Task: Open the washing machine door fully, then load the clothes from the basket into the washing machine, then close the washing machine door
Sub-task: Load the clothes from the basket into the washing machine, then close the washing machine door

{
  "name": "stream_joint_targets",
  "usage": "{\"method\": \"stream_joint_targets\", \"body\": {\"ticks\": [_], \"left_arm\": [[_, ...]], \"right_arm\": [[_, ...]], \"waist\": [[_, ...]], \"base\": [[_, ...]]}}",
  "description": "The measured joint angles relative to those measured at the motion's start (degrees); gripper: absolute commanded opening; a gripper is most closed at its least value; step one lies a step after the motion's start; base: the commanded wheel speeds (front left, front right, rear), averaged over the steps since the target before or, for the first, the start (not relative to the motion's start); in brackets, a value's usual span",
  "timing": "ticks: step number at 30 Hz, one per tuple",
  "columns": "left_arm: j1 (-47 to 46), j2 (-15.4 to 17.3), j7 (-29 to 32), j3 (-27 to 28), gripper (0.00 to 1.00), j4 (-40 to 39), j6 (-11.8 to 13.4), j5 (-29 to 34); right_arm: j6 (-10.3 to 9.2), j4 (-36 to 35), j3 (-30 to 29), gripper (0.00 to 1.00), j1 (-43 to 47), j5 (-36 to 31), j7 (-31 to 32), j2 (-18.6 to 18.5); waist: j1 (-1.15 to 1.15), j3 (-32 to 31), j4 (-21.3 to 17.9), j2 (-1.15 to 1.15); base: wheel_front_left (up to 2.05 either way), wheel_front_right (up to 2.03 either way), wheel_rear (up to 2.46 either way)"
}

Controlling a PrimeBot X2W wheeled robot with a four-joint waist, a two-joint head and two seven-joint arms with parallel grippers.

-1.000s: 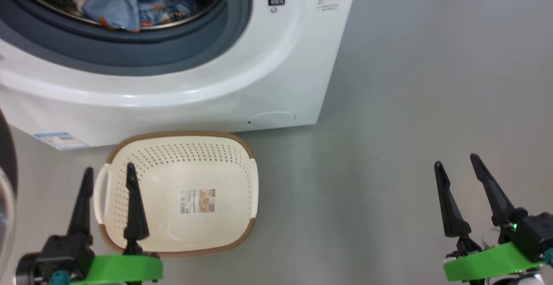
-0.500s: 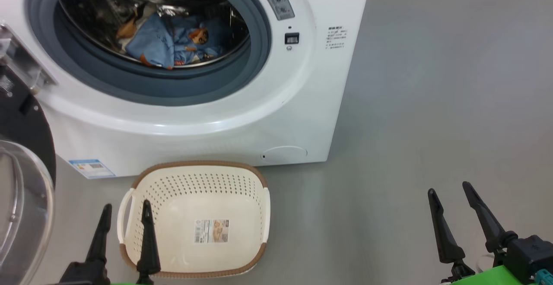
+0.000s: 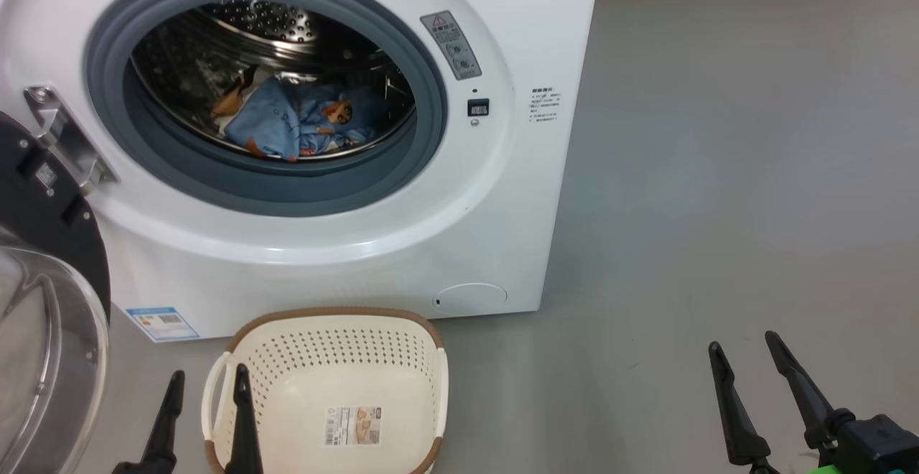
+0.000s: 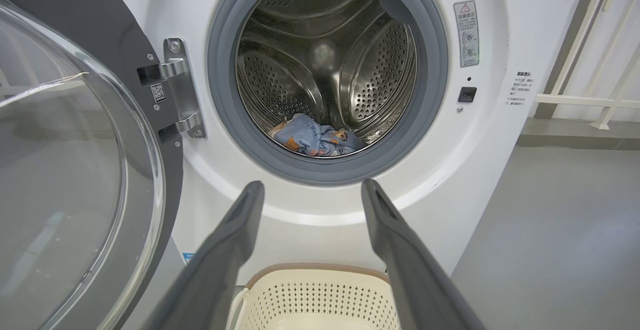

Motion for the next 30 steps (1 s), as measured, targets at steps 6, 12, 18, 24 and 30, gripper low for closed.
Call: {"method": "stream_joint_targets", "body": {"ticks": [6, 12, 18, 24, 30], "left_arm": [[0.8, 0.7, 0.2, -0.1, 1.0, 0.0, 0.0, 0.0], [0.8, 0.8, 0.2, -0.3, 1.0, 0.0, 0.0, 0.0], [0.8, 0.9, 0.2, -0.3, 1.0, 0.0, 0.0, 0.0], [0.8, 1.0, 0.2, -0.4, 1.0, 0.0, 0.0, 0.0], [0.8, 1.0, 0.2, -0.4, 1.0, 0.0, 0.0, 0.0]], "right_arm": [[0.0, -0.2, 0.1, 1.0, 0.5, -0.2, 0.2, 0.8], [0.0, -0.3, 0.1, 1.0, 1.4, -0.2, 0.2, 0.9], [0.0, -0.4, 0.1, 1.0, 1.4, -0.4, 0.6, 0.9], [0.0, -0.4, 0.0, 1.0, 1.4, -0.4, 0.6, 1.0], [0.0, -0.4, -0.1, 1.0, 1.4, -0.4, 0.6, 1.0]], "waist": [[0.0, -1.3, -0.2, 0.0], [0.0, -1.4, -0.4, 0.0], [0.0, -1.6, -0.3, 0.0], [0.0, -1.7, -0.2, 0.0], [0.0, -1.7, 0.0, 0.0]], "base": [[0.0, 0.0, 0.0], [0.0, 0.0, 0.0], [0.0, 0.0, 0.0], [0.0, 0.0, 0.0], [0.0, 0.0, 0.0]]}}
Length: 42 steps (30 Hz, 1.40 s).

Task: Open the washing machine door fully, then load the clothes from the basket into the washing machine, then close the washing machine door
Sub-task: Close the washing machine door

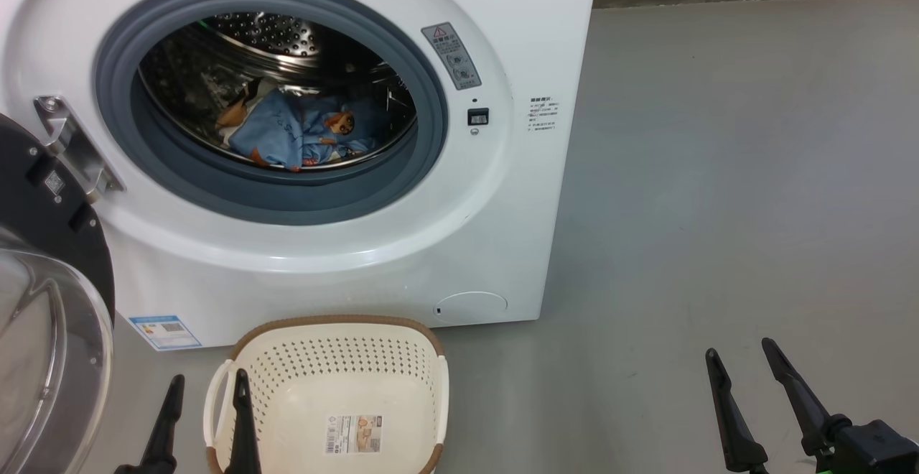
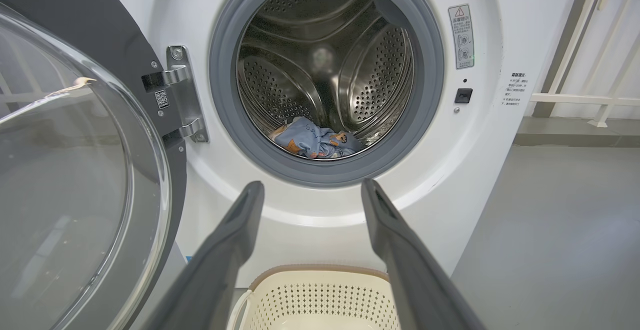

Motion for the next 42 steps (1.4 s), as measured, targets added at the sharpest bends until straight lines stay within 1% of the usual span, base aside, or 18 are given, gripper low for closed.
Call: {"method": "stream_joint_targets", "body": {"ticks": [9, 20, 25, 42], "left_arm": [[0.0, 0.1, 0.0, -0.1, 1.0, 0.1, 0.0, 0.0], [0.0, 0.2, 0.0, -0.8, 1.0, 0.3, 0.1, 0.0], [0.0, 0.2, 0.0, -0.9, 1.0, 0.4, 0.1, 0.0], [-0.1, 0.2, 0.0, -0.8, 1.0, 0.4, 0.1, 0.1]], "right_arm": [[0.0, -0.1, 0.0, 1.0, 0.0, 0.0, 0.0, 0.0], [0.0, -0.1, -0.1, 1.0, 0.0, 0.0, 0.0, 0.0], [0.0, -0.1, -0.1, 1.0, 0.0, 0.0, 0.0, 0.0], [0.0, -0.1, -0.3, 1.0, 0.0, 0.0, 0.1, -0.1]], "waist": [[0.01, 0.0, 0.2, 0.0], [0.0, 0.3, 0.4, 0.0], [0.0, 0.4, 0.6, 0.0], [0.0, 0.5, 1.3, 0.0]], "base": [[-0.44, 0.44, 0.0], [-1.53, 1.53, 0.0], [-1.02, 1.02, 0.0], [-0.1, 0.1, 0.0]]}}
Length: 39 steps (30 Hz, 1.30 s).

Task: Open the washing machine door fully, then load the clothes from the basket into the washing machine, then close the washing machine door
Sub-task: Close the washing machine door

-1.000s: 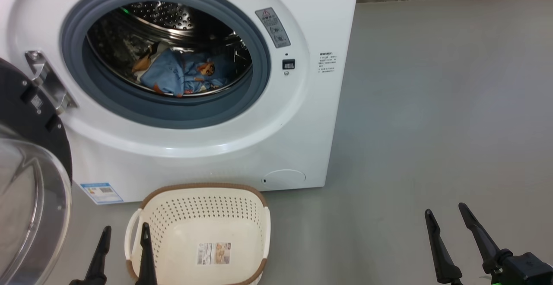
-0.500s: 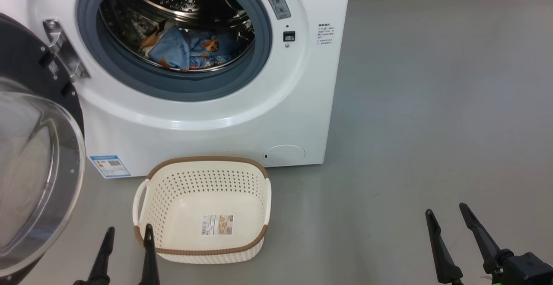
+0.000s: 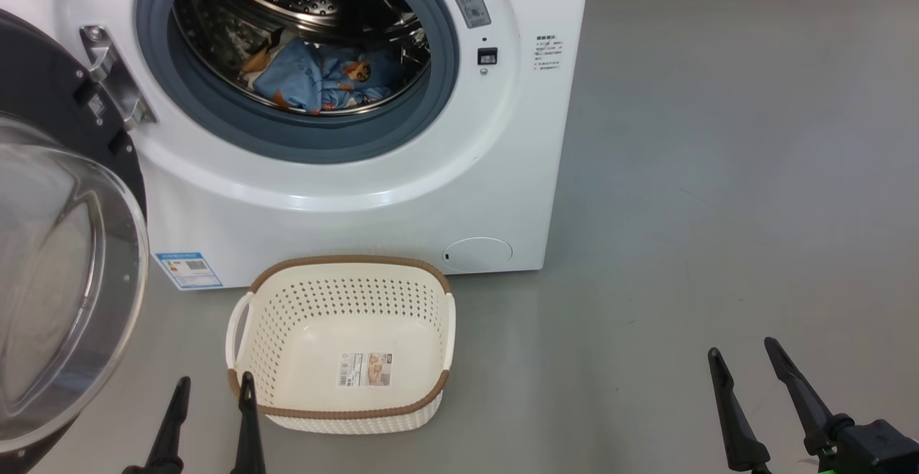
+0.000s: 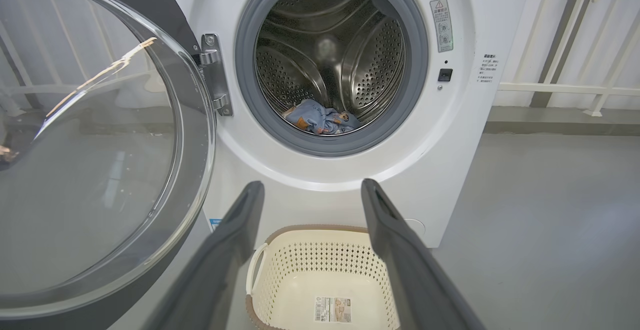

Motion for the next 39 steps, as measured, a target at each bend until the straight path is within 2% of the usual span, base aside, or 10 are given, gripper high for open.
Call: {"method": "stream_joint_targets", "body": {"ticks": [9, 16, 39], "left_arm": [[0.0, 0.0, 0.0, -0.1, 1.0, -0.1, 0.0, 0.5], [-0.2, 0.0, 0.0, -0.1, 1.0, -1.0, 0.0, 0.9], [-0.6, -2.3, -0.2, 1.0, 1.0, -2.5, -0.6, 1.5]], "right_arm": [[0.0, -0.1, -0.3, 1.0, 0.0, 0.0, 0.0, 0.0], [0.0, -0.3, -0.4, 1.0, 0.0, 0.0, 0.0, 0.1], [0.0, -1.0, 0.3, 1.0, -0.3, -0.2, 0.5, -1.1]], "waist": [[0.0, 0.2, 1.4, 0.0], [0.0, 0.6, 4.2, 0.0], [0.0, 2.1, 19.7, 0.0]], "base": [[0.0, 0.0, 0.0], [0.0, 0.0, 0.0], [0.0, 0.0, 0.0]]}}
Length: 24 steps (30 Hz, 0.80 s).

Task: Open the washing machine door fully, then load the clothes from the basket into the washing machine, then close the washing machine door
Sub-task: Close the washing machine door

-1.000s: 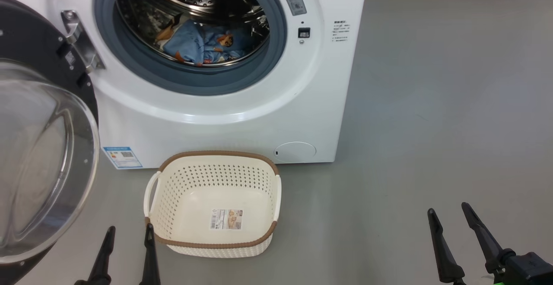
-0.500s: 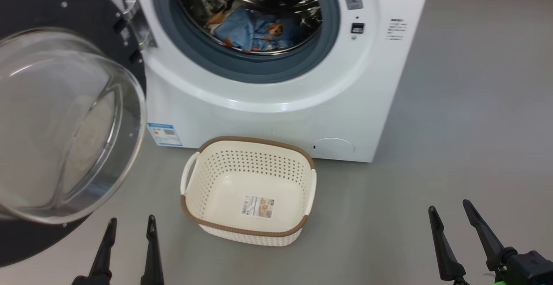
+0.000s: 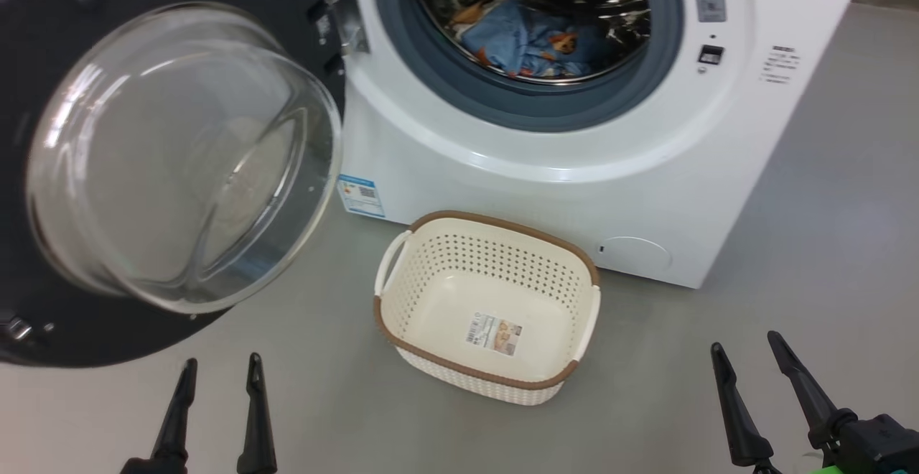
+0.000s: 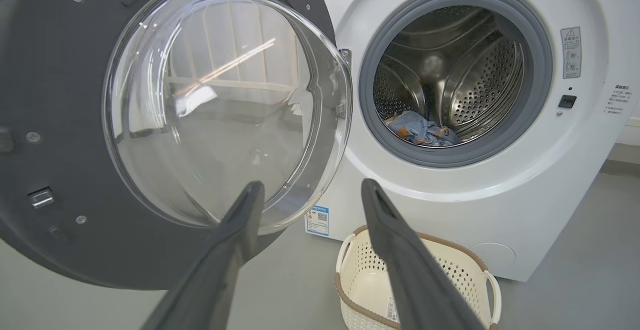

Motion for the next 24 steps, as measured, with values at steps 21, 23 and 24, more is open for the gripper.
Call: {"method": "stream_joint_targets", "body": {"ticks": [21, 23, 24], "left_arm": [[0.7, -1.3, 0.0, 1.8, 1.0, -0.7, -1.5, 1.7], [0.7, -1.4, 0.0, 2.1, 1.0, -0.8, -1.5, 2.0], [0.7, -1.5, 0.0, 2.2, 1.0, -0.8, -1.5, 2.0]], "right_arm": [[0.0, 1.1, 1.6, 1.0, -0.2, 0.0, -0.1, -0.3], [0.0, 1.2, 1.7, 1.0, -0.2, 0.0, -0.1, -0.4], [0.0, 1.3, 1.7, 1.0, -0.2, 0.0, -0.1, -0.5]], "waist": [[0.0, -0.8, 8.8, 0.0], [0.0, -0.7, 8.8, 0.0], [0.0, -0.6, 8.8, 0.0]], "base": [[0.0, 0.0, 0.0], [0.0, 0.0, 0.0], [0.0, 0.0, 0.0]]}}
